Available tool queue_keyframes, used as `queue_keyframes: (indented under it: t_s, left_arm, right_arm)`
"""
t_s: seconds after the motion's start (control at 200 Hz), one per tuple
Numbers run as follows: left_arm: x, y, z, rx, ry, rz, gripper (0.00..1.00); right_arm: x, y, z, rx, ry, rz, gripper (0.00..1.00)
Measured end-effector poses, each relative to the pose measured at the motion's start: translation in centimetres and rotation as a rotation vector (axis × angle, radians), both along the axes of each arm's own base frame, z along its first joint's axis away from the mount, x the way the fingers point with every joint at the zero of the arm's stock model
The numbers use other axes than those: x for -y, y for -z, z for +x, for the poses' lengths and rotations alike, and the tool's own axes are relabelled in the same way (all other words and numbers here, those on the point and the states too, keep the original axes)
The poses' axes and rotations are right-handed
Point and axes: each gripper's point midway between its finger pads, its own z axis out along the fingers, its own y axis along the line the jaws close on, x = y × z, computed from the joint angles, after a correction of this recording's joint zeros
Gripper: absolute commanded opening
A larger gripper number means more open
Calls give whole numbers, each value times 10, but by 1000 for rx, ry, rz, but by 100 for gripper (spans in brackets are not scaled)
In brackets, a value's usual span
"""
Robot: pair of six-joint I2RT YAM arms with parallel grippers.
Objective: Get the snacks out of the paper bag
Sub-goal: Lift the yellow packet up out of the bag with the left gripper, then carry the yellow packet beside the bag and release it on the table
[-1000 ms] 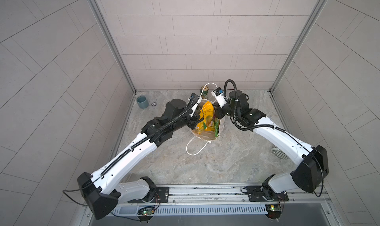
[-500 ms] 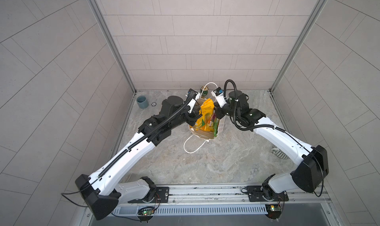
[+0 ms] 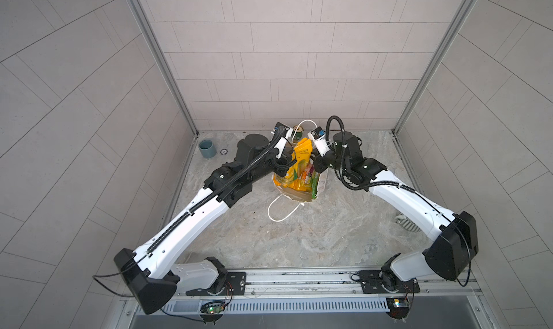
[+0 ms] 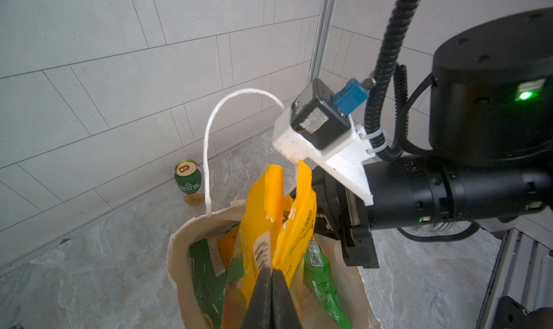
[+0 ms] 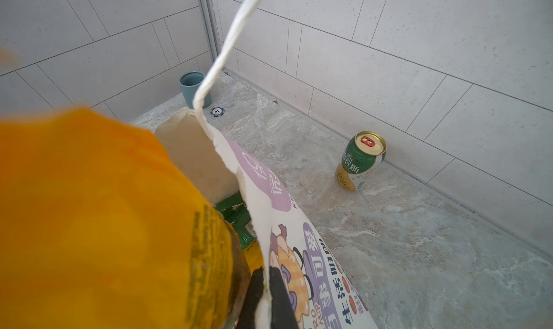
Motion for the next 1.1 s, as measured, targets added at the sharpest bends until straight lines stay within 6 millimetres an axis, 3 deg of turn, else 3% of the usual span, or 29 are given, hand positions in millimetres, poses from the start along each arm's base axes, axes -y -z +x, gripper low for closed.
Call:
queue_keyframes:
  t_s: [0.11,0.365,0.495,0.655,0.746,0.836,0.946,1.101]
  left_arm:
    - [-10,-16,4,27,-34,-3,0]
    - [-46,-104,6,221,-142,-68,0]
    - [-72,-117,17,244,-211,-82,0]
    - [-117,-89,48,204,-392,-37,0]
    - [-163,-59,71,154,-538,-7,0]
    - [-196,-36,84,104,-630,14,0]
    - [-208,-19,95,88,-666,9,0]
    - [-209,16,107,100,-674,4,0]
  right_arm:
    - [1,0,1,1,4,1,0]
    - [3,-1,3,4,9,3,0]
    - [4,-1,3,5,10,3,0]
    - [4,-1,4,5,12,4,0]
    - [5,-1,4,5,14,4,0]
    - [6,-1,4,5,15,4,0]
    - [6,-1,4,5,15,3,0]
    - [6,-1,5,5,17,3,0]
